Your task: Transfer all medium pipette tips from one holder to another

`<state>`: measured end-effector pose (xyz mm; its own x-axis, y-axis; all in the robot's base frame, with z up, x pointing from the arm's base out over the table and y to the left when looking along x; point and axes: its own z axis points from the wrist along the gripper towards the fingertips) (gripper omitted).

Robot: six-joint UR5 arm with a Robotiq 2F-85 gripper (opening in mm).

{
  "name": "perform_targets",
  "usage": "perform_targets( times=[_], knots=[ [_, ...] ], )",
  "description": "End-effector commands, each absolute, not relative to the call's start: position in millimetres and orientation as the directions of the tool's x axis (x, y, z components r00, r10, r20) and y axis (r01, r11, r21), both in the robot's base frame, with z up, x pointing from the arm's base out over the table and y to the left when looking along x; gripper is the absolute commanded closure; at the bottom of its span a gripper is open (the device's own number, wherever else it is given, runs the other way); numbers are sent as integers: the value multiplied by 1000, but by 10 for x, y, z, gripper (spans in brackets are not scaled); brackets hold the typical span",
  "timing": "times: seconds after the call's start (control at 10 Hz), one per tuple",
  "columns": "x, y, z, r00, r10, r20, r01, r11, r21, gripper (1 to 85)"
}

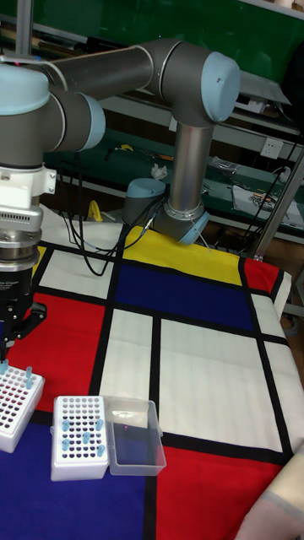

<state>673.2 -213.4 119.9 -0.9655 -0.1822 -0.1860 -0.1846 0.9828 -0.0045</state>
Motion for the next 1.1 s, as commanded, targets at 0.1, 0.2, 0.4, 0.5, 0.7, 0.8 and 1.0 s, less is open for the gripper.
perform_targets(
  times=[0.1,0.2,0.4,0.5,0.7,0.8,1.0],
  knots=[
    [6679,-2180,1154,-965,-169,-201,-174,985,11,840],
    [6663,-2182,1155,-966,-166,-200,-172,985,12,840],
    [6637,-2185,1149,-967,-161,-200,-167,986,16,840],
    [6630,-2181,1150,-967,-159,-199,-166,986,18,840],
    [6630,-2182,1146,-967,-159,-197,-166,986,17,840],
    [6633,-2185,1143,-967,-161,-197,-167,986,15,840],
    [6648,-2174,1140,-966,-165,-200,-172,985,17,840]
  ],
)
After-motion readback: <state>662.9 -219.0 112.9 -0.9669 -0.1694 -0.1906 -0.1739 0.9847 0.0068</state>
